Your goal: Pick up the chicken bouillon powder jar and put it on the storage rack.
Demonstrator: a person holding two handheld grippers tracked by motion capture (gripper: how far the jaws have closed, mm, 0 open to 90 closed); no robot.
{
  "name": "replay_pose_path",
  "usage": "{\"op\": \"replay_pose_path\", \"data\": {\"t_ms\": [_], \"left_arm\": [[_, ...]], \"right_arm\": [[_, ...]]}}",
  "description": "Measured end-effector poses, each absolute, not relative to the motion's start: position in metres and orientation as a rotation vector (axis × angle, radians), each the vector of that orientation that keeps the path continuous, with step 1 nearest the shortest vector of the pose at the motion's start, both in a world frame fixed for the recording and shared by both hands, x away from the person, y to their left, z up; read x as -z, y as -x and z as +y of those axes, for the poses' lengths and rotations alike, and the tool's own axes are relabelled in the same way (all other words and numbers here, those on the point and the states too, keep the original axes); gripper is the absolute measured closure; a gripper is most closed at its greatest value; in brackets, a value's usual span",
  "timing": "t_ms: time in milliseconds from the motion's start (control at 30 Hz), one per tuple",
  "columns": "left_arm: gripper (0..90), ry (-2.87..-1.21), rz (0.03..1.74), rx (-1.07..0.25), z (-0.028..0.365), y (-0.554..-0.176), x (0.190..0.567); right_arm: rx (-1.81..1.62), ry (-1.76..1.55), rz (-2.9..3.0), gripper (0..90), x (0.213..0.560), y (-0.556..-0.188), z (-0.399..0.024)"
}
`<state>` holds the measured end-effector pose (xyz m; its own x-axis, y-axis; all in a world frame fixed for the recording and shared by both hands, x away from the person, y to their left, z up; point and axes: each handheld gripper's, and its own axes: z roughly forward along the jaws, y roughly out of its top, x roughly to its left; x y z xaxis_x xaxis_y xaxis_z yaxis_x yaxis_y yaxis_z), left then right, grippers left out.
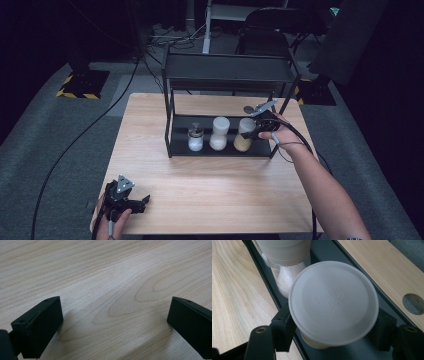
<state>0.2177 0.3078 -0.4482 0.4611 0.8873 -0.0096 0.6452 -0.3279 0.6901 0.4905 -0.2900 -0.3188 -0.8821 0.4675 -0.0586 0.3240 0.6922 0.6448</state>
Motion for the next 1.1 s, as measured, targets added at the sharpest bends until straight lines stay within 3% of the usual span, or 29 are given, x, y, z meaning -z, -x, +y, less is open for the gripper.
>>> {"op": "replay_pose_path", "data": {"t_ms": [133,367,1100], "left_arm": [[0.3,-2.082,1.270,-0.497,0.308,-0.218,0.448],[0.3,-2.082,1.272,-0.496,0.308,-0.218,0.448],[0.3,-2.083,1.271,-0.497,0.308,-0.218,0.448]], "right_arm": [[-0.968,-0.630,2.690,32.1,0.319,-0.491,-0.292],[-1.011,-0.681,2.652,12.1,0.313,-0.485,-0.299],[-1.093,-0.574,2.562,6.8,0.276,-0.422,-0.336]]}}
